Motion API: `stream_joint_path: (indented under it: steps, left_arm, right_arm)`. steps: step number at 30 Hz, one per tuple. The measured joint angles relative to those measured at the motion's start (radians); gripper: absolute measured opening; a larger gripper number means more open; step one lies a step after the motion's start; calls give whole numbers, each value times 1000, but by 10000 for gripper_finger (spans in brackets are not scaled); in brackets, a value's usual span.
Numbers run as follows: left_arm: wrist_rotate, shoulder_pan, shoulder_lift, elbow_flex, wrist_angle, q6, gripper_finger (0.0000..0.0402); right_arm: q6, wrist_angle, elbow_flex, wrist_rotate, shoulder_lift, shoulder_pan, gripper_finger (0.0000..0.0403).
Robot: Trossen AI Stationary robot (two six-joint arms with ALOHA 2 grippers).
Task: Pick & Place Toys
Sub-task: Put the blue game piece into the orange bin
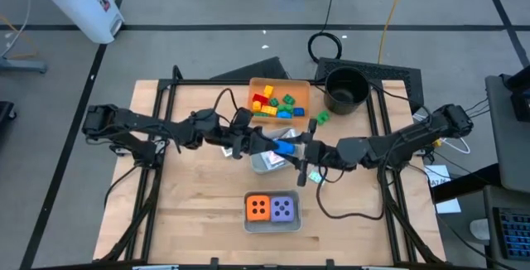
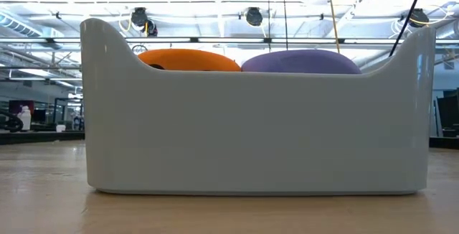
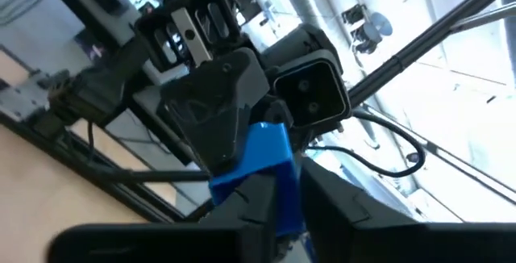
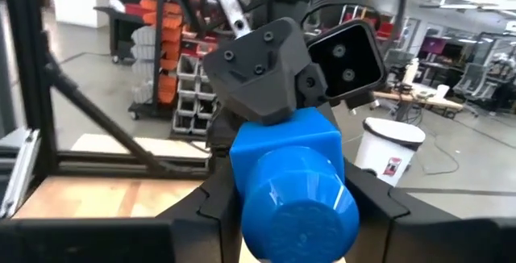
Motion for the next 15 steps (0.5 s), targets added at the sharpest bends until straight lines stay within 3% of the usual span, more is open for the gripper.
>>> stream_joint_path:
  steps: [8,15]
  left_arm:
    - [85,130,0,0,35,81,165]
    - [275,331,4,-3,134,68,209]
  right_arm:
    - [31,-3,0,-16,-43,-144,138]
    - [114,-36,3,-131,-96,-378,138]
